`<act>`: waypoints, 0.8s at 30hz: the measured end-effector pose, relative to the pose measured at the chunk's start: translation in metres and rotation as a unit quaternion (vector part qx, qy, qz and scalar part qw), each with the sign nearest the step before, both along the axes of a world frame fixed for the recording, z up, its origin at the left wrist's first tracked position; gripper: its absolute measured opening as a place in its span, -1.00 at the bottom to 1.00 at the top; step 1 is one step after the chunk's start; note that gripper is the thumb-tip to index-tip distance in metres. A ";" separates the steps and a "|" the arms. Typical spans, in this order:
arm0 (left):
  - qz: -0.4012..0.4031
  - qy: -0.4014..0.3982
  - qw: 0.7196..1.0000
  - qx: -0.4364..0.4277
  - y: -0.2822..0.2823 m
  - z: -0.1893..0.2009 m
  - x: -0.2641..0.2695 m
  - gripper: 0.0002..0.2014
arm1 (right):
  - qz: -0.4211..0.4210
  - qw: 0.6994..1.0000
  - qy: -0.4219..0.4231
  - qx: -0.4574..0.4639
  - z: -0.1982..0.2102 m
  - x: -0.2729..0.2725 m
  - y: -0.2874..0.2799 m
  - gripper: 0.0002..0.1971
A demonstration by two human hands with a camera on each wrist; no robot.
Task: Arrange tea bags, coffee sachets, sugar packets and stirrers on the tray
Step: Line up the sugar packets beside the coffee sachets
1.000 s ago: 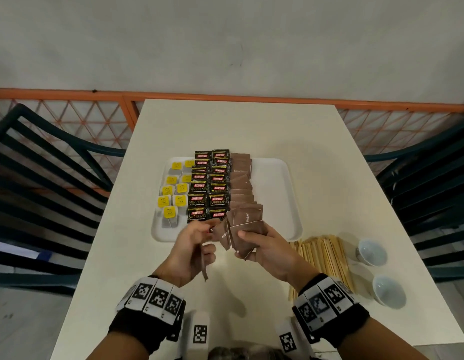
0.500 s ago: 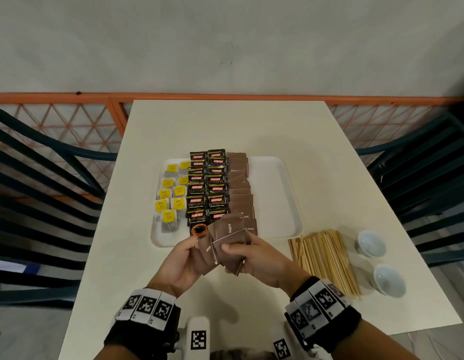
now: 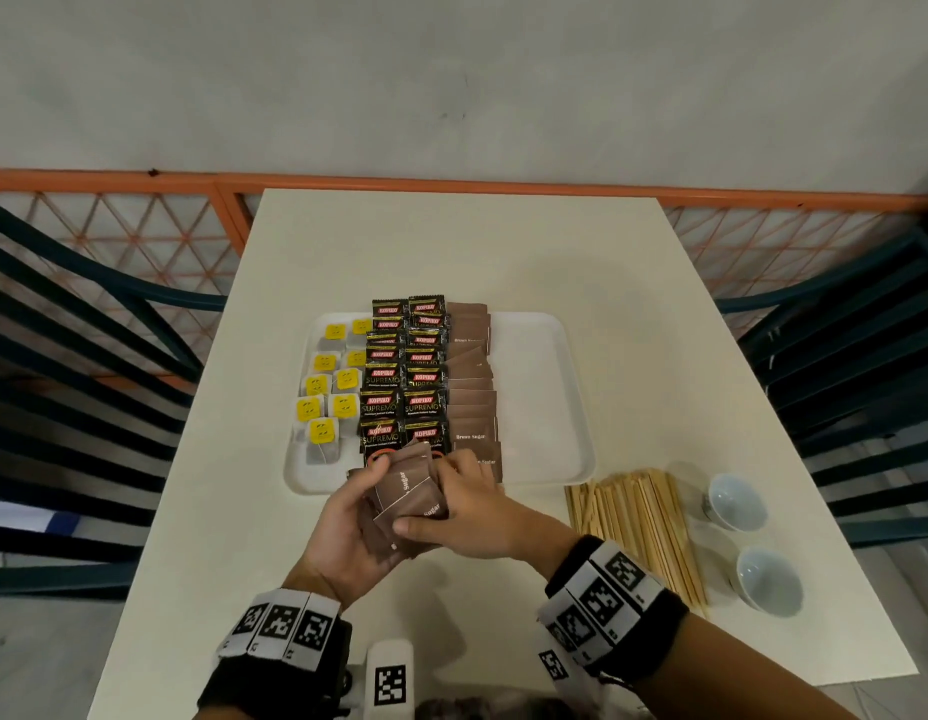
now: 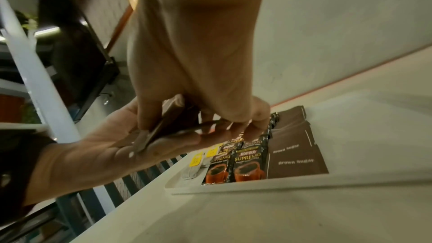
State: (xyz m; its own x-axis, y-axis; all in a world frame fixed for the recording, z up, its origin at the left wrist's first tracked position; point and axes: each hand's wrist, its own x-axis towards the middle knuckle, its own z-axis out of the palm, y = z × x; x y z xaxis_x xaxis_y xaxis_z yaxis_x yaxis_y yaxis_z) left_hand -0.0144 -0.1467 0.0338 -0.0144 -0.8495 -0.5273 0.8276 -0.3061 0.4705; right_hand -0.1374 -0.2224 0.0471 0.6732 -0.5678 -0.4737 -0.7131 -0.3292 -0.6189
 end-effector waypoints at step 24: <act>0.063 -0.121 0.987 0.086 -0.010 -0.010 0.002 -0.84 | -0.222 0.882 -0.261 0.324 -0.006 -0.037 -0.030 -0.79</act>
State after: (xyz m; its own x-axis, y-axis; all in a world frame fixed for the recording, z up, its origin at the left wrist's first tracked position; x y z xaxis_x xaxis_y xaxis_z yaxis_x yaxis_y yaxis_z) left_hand -0.0120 -0.1571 0.0239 0.2303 -0.7341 -0.6388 0.7343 -0.2997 0.6091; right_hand -0.1745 -0.2524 0.0409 0.6754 -0.5545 -0.4862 -0.2446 0.4536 -0.8570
